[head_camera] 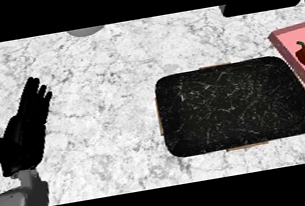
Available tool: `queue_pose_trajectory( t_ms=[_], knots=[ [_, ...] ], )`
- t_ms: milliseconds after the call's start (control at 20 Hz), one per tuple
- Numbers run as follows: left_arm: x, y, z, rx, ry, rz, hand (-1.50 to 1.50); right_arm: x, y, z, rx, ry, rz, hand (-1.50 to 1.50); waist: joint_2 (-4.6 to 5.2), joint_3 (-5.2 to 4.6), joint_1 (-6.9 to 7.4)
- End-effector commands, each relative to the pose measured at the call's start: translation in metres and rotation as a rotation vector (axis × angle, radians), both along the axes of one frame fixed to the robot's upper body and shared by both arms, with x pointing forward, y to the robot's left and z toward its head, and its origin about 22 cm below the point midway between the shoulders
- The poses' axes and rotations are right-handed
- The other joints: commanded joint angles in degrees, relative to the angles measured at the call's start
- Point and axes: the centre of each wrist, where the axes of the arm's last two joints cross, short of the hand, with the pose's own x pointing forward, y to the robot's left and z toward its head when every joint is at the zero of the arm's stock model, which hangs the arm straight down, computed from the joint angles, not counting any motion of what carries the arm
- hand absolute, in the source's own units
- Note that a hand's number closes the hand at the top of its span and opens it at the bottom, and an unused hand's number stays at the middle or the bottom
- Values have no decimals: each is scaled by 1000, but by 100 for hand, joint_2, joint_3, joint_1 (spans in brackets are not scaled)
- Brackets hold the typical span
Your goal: Pick the bell pepper from the tray and place it in the cardboard box
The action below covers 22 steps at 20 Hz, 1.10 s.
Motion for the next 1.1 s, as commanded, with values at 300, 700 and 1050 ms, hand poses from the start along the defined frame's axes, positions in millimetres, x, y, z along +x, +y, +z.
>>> queue_pose_trajectory(
  t_ms=[300, 700, 1050],
  knots=[
    [-2, -4, -10, -17, -6, 12, 0, -31, -44, 18, 442, -270, 48, -150, -12, -6, -78],
    [6, 4, -6, 6, 20, 1, 0, -86, -98, 6, 468, -397, -9, -150, -6, -7, -79],
    [-17, 5, -3, 5, -15, 18, 0, -118, -115, -29, 473, -385, -10, -150, -8, -7, -32]
  ],
)
